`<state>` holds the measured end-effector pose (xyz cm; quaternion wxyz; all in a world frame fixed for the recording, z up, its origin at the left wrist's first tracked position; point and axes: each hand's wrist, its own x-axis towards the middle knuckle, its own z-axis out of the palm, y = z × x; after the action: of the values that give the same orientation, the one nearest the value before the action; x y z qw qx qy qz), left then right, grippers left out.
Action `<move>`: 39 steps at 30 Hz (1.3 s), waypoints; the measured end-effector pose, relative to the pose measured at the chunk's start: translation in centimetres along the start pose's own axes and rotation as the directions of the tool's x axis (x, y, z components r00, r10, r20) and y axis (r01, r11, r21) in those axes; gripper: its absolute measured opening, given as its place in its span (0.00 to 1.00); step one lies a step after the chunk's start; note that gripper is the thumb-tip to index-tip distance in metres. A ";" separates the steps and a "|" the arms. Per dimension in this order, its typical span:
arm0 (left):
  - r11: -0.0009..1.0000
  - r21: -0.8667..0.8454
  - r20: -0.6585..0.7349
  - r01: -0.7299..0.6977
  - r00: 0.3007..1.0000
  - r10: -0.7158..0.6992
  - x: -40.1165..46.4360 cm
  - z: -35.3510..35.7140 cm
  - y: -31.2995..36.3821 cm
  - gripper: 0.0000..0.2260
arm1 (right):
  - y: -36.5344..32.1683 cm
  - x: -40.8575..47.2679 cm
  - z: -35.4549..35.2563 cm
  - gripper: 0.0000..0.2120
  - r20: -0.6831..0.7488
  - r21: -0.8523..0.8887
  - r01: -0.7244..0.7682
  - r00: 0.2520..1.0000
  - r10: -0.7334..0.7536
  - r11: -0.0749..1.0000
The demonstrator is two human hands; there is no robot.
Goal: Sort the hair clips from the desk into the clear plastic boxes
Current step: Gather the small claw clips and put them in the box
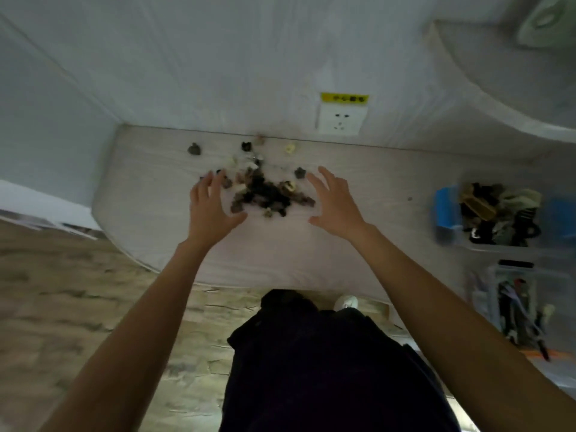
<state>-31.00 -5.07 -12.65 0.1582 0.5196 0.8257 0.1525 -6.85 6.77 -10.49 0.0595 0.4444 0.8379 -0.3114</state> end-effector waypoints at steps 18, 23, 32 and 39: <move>0.961 -0.277 0.214 0.018 0.976 0.044 0.3 2.0 0.8 0.31 | -7.4 1.2 5.9 0.29 -0.193 0.319 -0.142 0.958 0.212 0.937; 0.942 -0.332 0.208 0.046 0.978 0.025 0.4 2.2 1.3 0.27 | -8.0 1.6 6.2 0.29 -0.178 0.265 -0.115 0.970 0.166 0.957; 0.852 -0.518 0.391 0.068 0.905 0.165 0.7 1.5 2.2 0.27 | -7.6 2.0 5.7 0.25 -0.150 0.282 -0.112 0.976 0.159 0.953; 0.823 -0.559 0.392 0.099 0.907 0.157 0.7 1.6 3.5 0.18 | -7.1 1.8 5.8 0.21 -0.186 0.425 -0.124 0.957 0.221 0.897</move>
<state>-27.78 -2.80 -12.76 0.4771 0.4819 0.6805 0.2776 -14.53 1.83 -12.48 -0.1046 0.5528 0.7123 -0.4198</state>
